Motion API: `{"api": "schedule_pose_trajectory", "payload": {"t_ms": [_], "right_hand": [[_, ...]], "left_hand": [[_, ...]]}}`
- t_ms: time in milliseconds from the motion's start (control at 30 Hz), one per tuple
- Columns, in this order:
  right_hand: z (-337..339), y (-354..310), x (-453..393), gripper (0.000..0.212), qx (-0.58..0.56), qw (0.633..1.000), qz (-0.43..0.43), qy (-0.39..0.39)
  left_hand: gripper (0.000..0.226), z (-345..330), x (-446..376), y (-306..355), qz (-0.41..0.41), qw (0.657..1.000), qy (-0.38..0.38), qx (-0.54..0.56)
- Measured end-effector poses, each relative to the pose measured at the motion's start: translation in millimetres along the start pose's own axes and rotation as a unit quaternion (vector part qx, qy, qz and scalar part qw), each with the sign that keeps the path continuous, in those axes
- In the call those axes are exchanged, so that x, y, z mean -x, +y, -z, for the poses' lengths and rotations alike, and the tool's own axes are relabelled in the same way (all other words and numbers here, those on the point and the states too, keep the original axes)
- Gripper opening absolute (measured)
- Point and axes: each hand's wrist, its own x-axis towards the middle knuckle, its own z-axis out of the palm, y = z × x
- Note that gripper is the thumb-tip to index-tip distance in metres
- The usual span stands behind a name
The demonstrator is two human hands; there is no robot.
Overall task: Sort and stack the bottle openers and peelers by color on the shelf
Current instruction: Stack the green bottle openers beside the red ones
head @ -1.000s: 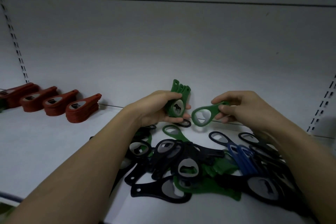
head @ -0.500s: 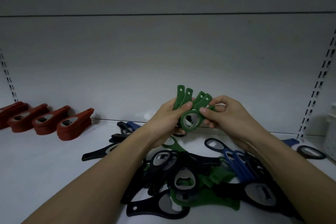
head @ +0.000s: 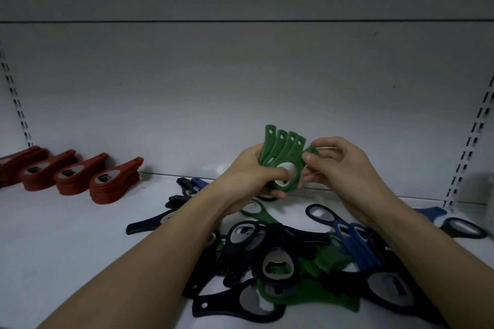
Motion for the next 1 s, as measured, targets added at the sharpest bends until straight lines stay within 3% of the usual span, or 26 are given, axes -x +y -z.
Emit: {"api": "schedule_pose_trajectory", "payload": {"t_ms": [67,167,300,400,567,667,800,1000], "right_hand": [[0.9,1.2,-1.4,0.019,0.009,1.000,-0.012,0.014],[0.1,6.0,0.5,0.011,0.153,0.988,-0.007,-0.037],[-20.2,15.8,9.3,0.007,0.334,0.931,0.014,-0.148],[-37.9,19.3,10.8,0.017,0.434,0.883,0.012,-0.178],[-43.2,9.8,11.8,0.033,0.501,0.829,-0.038,-0.244],[-40.9,5.1,14.4,0.030,0.522,0.804,-0.043,-0.279],[-36.0,6.6,12.7,0.011,0.468,0.845,-0.061,-0.252],[-2.9,-7.0,2.4,0.014,0.241,0.956,-0.050,-0.163]], "left_hand": [[0.034,5.0,-1.6,1.7,-0.014,0.999,0.041,0.028],[0.031,15.5,-1.8,7.1,-0.040,0.993,0.097,0.060],[0.029,28.6,-1.0,13.6,-0.060,0.986,0.135,0.080],[0.031,35.1,-0.6,16.3,-0.062,0.983,0.151,0.083],[0.035,39.4,1.6,17.0,-0.046,0.989,0.130,0.055],[0.037,39.7,1.4,15.8,-0.034,0.995,0.088,0.036],[0.038,42.1,1.4,15.7,-0.012,0.997,0.070,-0.006],[0.033,47.5,-0.5,12.6,0.046,0.995,0.076,-0.054]]}}
